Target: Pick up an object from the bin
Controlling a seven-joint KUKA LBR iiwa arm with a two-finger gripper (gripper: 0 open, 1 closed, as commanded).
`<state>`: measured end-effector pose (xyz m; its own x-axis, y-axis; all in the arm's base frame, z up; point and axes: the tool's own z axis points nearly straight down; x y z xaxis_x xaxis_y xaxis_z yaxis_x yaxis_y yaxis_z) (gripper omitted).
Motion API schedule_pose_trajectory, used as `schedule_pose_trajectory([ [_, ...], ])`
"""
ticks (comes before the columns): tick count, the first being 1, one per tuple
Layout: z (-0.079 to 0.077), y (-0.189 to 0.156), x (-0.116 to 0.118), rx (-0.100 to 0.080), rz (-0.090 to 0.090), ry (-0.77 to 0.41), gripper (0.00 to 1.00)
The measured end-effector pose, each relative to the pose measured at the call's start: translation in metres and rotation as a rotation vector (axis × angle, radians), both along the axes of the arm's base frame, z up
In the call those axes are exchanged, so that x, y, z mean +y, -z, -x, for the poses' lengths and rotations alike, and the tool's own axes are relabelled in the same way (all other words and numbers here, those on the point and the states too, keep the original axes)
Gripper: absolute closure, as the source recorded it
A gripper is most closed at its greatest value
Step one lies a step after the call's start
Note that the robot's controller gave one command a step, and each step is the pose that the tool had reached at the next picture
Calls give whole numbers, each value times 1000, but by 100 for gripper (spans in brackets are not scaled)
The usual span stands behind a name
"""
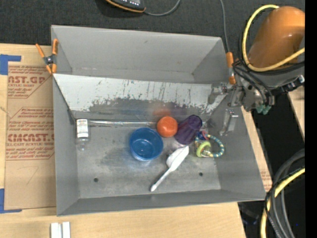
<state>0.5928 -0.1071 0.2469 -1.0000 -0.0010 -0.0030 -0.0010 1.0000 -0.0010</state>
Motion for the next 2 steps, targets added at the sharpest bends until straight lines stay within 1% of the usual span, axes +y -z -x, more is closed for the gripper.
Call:
schedule_pose_trajectory([
  [1,0,0,0,0,0,0,0],
  [2,15,49,43,2,-3,93,0],
])
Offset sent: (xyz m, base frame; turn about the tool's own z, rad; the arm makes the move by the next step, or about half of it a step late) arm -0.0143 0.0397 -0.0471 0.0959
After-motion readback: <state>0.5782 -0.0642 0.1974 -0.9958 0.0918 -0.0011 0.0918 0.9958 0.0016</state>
